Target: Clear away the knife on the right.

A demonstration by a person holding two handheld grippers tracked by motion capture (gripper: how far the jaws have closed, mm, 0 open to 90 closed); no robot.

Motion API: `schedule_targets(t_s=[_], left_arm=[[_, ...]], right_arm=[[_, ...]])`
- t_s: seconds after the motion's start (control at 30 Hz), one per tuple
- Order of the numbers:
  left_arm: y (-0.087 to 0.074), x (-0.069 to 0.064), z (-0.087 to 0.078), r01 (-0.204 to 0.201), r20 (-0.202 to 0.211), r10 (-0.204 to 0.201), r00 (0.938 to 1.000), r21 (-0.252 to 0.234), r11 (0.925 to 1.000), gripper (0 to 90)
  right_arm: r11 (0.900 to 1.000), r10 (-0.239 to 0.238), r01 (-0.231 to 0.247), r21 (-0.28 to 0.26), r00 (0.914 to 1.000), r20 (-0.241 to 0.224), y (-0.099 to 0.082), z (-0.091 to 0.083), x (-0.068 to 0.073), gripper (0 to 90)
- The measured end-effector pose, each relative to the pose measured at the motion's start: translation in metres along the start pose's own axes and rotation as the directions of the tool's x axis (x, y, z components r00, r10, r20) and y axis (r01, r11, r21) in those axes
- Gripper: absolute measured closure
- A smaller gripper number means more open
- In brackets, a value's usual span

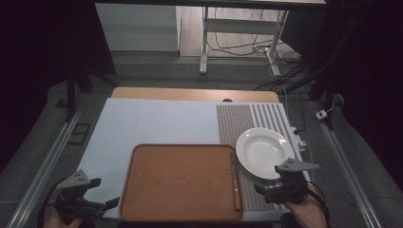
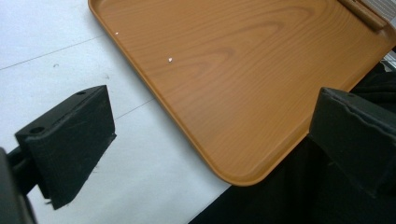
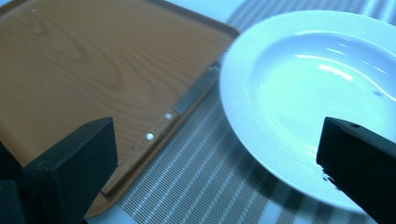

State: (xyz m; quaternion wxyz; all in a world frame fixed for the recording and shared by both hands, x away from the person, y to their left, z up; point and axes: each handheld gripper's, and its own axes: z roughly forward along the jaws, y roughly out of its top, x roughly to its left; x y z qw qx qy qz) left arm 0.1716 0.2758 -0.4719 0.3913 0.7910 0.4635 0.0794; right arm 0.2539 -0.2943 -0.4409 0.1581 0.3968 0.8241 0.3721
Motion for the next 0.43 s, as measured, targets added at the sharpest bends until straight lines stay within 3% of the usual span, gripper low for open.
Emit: schedule_targets(t_s=[0.13, 0.43], left_arm=[[0.000, 0.000, 0.000, 0.001, 0.004, -0.001, 1.0000, -0.001, 1.0000, 0.3], [0.001, 0.000, 0.001, 0.004, 0.008, -0.004, 1.0000, 0.005, 1.0000, 0.1]], right_arm=[[0.9994, 0.035, -0.035, -0.007, 0.9989, 0.030, -0.011, -0.009, -0.004, 0.0], [0.9952, 0.096, -0.095, -0.026, 0.9951, 0.026, -0.019, -0.019, -0.011, 0.0]])
